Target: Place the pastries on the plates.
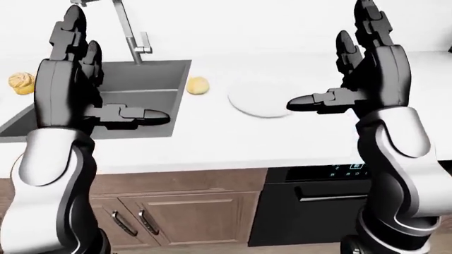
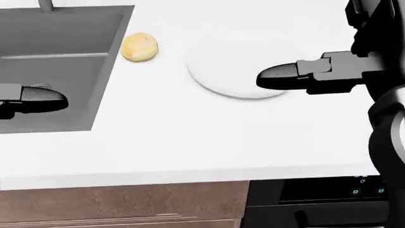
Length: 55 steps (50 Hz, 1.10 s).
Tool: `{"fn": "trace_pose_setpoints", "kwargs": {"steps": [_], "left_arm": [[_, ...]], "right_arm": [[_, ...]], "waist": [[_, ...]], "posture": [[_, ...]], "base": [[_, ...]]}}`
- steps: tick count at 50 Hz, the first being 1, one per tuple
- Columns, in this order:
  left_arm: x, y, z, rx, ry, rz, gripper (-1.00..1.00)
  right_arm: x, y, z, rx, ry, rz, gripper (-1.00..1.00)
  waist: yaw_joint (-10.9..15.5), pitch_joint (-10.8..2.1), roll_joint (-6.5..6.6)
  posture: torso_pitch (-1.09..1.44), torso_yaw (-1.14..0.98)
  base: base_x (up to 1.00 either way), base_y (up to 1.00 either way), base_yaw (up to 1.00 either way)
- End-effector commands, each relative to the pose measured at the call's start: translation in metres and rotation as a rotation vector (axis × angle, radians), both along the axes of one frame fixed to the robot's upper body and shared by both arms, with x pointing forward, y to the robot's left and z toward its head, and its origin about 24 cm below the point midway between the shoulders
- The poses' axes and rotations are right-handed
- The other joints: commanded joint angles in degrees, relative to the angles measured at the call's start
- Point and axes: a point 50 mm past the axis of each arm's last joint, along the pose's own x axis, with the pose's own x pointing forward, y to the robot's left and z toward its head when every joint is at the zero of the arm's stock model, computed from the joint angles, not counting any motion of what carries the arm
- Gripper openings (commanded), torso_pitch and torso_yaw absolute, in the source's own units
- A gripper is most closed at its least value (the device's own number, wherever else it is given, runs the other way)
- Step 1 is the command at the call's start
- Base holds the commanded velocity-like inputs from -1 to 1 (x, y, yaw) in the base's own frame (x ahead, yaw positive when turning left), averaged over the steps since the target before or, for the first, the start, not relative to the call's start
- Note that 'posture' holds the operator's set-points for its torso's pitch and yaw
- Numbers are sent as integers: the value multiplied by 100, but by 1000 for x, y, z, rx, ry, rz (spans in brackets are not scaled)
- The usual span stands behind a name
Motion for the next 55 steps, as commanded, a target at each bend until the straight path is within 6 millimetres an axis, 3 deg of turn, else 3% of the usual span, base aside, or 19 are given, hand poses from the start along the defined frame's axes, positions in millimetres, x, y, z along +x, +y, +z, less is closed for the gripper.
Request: {"fn": "trace_pose_setpoints", "kwargs": {"steps": [1, 4, 6, 8, 9, 10, 12, 15, 19, 22, 24, 25, 27, 34, 42, 55], "left_arm": [[-3, -3, 9, 14, -56, -12, 100], [-4, -3, 9, 18, -54, -14, 100], [-4, -2, 11, 19, -57, -11, 100], [-4, -2, 11, 19, -57, -12, 100], [-4, -3, 11, 22, -56, -11, 100], [-4, -2, 11, 22, -56, -8, 100], [-3, -3, 11, 26, -54, -8, 100], [-3, -2, 11, 27, -52, -4, 100], [-2, -2, 10, 26, -52, -3, 100], [-3, -2, 10, 25, -51, -1, 100], [-4, -1, 10, 25, -51, 0, 100], [-4, -2, 10, 26, -51, 1, 100], [-4, -1, 9, 28, -47, 1, 100], [-4, 0, 9, 29, -41, 8, 100], [1, 2, 15, 41, -35, 12, 100], [71, 13, 40, 177, 92, -4, 100]], "right_arm": [[-5, -2, 12, -2, -67, -12, 100], [-5, -2, 13, -6, -71, -13, 100], [-5, -2, 13, -7, -74, -13, 100], [-5, -2, 14, -10, -76, -10, 100], [-5, -2, 14, -10, -75, -12, 100], [-5, -2, 14, -12, -75, -13, 100], [-6, -3, 13, -9, -73, -20, 100], [-5, -5, 11, -13, -68, -40, 100], [-3, -5, 10, -6, -63, -44, 100], [-4, -5, 9, -6, -60, -43, 100], [-4, -6, 9, -5, -62, -44, 100], [-4, -6, 9, -6, -63, -47, 100], [-4, -6, 8, -7, -59, -49, 100], [-4, -5, 8, -8, -61, -47, 100], [-5, -6, 10, -9, -65, -45, 100], [-3, -8, 8, -9, -61, -50, 100]], "waist": [[-8, -41, 50], [24, -35, -34], [88, -37, -196], [160, -51, -486], [171, -125, -718], [123, -99, -666], [114, 110, -739], [84, 49, -662], [24, 157, -550], [-29, 67, -347], [-65, -53, -82], [-80, -6, -331], [-31, -99, -313], [-14, -92, -418], [-2, -58, -428], [2, -29, -406]], "posture": [[0, 0], [0, 0], [0, 0], [0, 0], [0, 0], [0, 0], [0, 0], [0, 0], [0, 0], [0, 0], [0, 0], [0, 0], [0, 0], [0, 0], [0, 0], [0, 0]], "base": [[34, -31, 0], [33, -32, 0], [36, -22, 0], [36, -11, 0], [37, -11, 0], [37, -7, 0], [25, -2, 0], [0, 0, 0], [0, 0, 0], [0, 0, 0], [0, 0, 0], [0, 0, 0], [0, 0, 0], [0, 0, 0], [0, 0, 0], [0, 0, 0]]}}
